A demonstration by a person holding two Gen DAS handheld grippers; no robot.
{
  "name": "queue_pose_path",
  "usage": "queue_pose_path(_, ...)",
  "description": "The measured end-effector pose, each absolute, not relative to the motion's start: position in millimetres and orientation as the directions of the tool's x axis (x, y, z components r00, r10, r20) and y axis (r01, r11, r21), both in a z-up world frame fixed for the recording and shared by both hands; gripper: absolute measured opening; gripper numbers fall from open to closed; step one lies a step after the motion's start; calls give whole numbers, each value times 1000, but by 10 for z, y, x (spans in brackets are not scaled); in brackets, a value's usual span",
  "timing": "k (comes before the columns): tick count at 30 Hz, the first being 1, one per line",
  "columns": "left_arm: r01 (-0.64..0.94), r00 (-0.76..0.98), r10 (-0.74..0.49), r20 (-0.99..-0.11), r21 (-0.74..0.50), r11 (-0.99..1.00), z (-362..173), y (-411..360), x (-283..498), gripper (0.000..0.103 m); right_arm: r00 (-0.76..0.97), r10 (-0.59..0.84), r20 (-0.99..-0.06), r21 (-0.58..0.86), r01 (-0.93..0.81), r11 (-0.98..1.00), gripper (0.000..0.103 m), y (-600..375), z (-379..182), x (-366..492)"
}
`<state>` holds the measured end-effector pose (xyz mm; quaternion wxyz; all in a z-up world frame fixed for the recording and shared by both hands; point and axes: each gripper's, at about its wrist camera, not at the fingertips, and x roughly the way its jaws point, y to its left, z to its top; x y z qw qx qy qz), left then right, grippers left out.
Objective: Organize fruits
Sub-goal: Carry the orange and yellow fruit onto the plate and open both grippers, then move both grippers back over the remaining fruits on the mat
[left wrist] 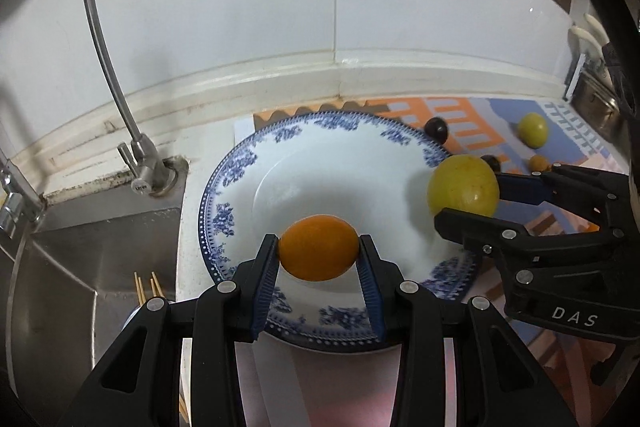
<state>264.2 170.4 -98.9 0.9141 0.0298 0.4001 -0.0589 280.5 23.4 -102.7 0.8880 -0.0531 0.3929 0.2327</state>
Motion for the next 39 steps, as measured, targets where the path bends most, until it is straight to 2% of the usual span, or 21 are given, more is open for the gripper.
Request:
queue_pose_path(15,130,626,-70,-777,15,991,-1159,1719,2761,39,564,351,-747,68,-461,885,52,320,-1175,2919)
queue_pose_path(19,115,649,-36,-760,51,992,-1073,1726,2684,51,568,370,-735,88,-461,883,53,293,-1159,2916)
queue_pose_path(23,88,678,0,-735,81,993,-911,1727,2541,54,612,370,-699,70,-456,887,59,257,-1023,2820)
queue_pose_path(31,77,762,-20,-647,60,995,-474,1592,2098,67,683,369,-631,64,-428,902,60,50,-664,2417)
queue_pose_path(39,92,811,-39,-584,61,994,-151,1319,1719,83,773,306,-556,38,-344,938,74,-308,-349,1924)
